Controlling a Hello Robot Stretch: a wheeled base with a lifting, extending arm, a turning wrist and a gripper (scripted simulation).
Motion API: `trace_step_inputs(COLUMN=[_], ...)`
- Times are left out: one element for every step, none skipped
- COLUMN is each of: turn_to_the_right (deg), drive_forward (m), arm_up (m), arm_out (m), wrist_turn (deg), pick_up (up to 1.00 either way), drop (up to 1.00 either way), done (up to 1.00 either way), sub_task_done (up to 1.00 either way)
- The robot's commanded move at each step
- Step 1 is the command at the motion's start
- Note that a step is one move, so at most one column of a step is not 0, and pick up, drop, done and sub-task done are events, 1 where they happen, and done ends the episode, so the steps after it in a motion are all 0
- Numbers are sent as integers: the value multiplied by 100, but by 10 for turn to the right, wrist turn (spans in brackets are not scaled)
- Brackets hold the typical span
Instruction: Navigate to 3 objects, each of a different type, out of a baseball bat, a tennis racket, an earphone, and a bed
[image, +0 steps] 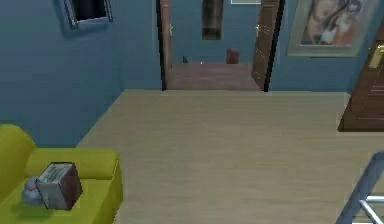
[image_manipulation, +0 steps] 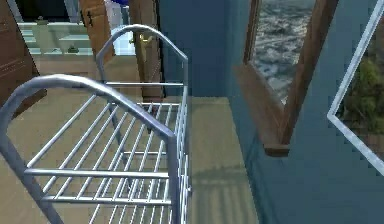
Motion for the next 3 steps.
trace_step_inputs(turn_to_the_right=[0, 390, 0], drive_forward=[60, 0, 45], arm_up=[0, 0, 0], arm_out=[0, 0, 0], wrist_turn=[0, 0, 0], pick_up=[0, 0, 0], drop=[0, 0, 0], done=[0, 0, 0], sub_task_done=[0, 0, 0])
